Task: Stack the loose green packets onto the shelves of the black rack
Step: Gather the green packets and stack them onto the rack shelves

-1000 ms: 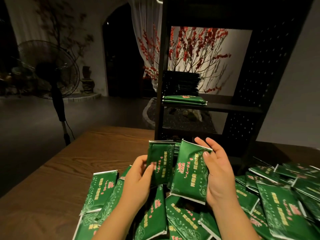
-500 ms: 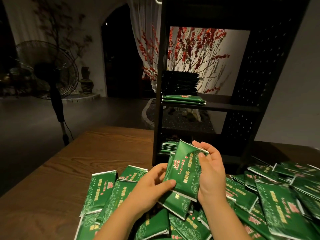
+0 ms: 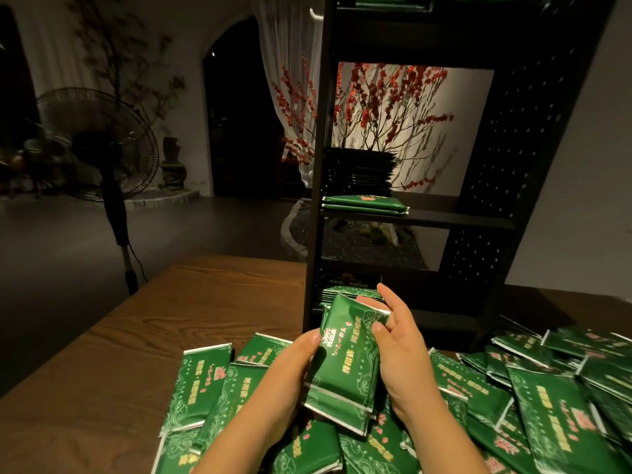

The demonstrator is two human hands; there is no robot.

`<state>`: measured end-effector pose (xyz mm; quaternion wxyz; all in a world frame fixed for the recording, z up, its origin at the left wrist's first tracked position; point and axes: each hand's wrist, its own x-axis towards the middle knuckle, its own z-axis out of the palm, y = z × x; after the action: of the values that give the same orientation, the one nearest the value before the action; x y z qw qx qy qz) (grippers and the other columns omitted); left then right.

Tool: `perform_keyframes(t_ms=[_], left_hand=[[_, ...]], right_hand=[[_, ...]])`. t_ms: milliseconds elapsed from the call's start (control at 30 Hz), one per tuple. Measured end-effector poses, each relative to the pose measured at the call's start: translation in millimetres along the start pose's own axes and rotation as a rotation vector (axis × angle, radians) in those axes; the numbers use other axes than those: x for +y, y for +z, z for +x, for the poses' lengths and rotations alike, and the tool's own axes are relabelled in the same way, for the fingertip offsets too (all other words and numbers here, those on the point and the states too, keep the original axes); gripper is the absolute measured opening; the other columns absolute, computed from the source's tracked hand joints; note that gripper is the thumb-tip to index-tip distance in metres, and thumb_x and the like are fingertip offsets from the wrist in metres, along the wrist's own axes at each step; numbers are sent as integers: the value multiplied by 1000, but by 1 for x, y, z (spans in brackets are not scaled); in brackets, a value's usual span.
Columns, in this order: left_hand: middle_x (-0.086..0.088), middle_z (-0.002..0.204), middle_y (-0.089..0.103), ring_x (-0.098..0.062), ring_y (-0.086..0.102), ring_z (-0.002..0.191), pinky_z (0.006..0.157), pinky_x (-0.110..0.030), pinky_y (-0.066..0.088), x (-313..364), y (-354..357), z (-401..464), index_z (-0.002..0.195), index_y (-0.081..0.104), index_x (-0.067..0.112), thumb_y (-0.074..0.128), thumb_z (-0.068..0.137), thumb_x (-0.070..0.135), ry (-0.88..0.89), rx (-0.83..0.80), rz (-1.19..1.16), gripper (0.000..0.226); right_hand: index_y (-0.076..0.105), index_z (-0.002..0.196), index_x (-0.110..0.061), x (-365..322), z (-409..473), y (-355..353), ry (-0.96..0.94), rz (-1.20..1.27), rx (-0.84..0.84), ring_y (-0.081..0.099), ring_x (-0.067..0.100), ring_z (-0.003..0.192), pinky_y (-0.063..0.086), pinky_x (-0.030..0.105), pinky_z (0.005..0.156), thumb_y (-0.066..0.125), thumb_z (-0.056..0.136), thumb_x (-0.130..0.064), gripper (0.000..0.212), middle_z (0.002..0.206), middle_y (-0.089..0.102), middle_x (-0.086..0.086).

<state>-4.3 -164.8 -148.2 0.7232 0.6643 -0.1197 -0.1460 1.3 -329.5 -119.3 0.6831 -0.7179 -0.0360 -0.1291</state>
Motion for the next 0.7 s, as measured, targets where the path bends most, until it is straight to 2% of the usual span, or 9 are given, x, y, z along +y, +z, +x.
perform_keyframes(t_ms=[67,133,167,267,333,433,500,567,700], left_hand=[[-7,77,67,-7,66,53,66,-21,48,7,4,-4,81,64,10,53,100,23,-52,-8,75,25],[-10,100,73,-18,74,82,82,-37,53,15,10,-10,107,67,11,53,100,24,-33,36,59,20],[-9,108,74,-24,73,94,86,-42,55,17,16,-14,118,64,13,55,100,23,-31,61,23,23],[-7,109,75,-28,72,98,82,-39,57,16,19,-19,124,60,16,56,98,20,57,133,-35,26],[-11,106,75,-31,73,95,77,-40,57,21,22,-15,122,59,14,54,98,17,63,214,-191,25],[-16,109,73,-31,72,94,76,-41,56,31,25,-8,126,56,13,51,99,13,124,316,-514,27],[-17,110,73,-31,73,93,70,-40,59,37,28,-4,128,54,16,49,100,11,141,336,-628,29],[-16,106,74,-30,74,89,65,-37,60,39,30,2,129,50,17,50,100,9,125,347,-678,30],[-11,93,76,-23,74,76,59,-33,58,40,21,8,128,50,14,61,91,5,145,319,-671,40]], right_hand=[[42,130,-63,0,-3,-1,-32,-32,-47,57,34,117,46,60,99,40,102,-5,65,144,49,-9],[38,139,-51,1,-6,1,-84,-69,-128,57,47,93,49,59,87,40,101,0,64,135,55,-21],[36,142,-46,-1,-7,3,-104,-95,-157,58,41,96,51,53,90,40,101,0,63,134,53,-27],[37,139,-44,-4,-6,2,-50,-21,-111,51,-8,115,42,19,100,46,102,-14,49,137,48,-29],[43,137,-38,-6,-3,-4,49,71,-80,53,-2,116,45,27,101,59,93,-39,47,132,54,-18],[51,128,-32,-5,-1,-14,161,39,-202,66,14,106,51,40,97,78,60,-66,80,119,66,-4],[56,123,-28,-4,-2,-13,168,23,-285,68,12,103,57,34,88,85,68,-45,65,118,68,-1],[59,117,-22,-3,-2,-11,127,37,-257,71,13,95,58,31,78,76,83,-15,39,113,71,0],[55,109,-40,0,6,-18,131,12,-79,60,13,112,48,42,100,73,86,-13,40,122,61,-6]])
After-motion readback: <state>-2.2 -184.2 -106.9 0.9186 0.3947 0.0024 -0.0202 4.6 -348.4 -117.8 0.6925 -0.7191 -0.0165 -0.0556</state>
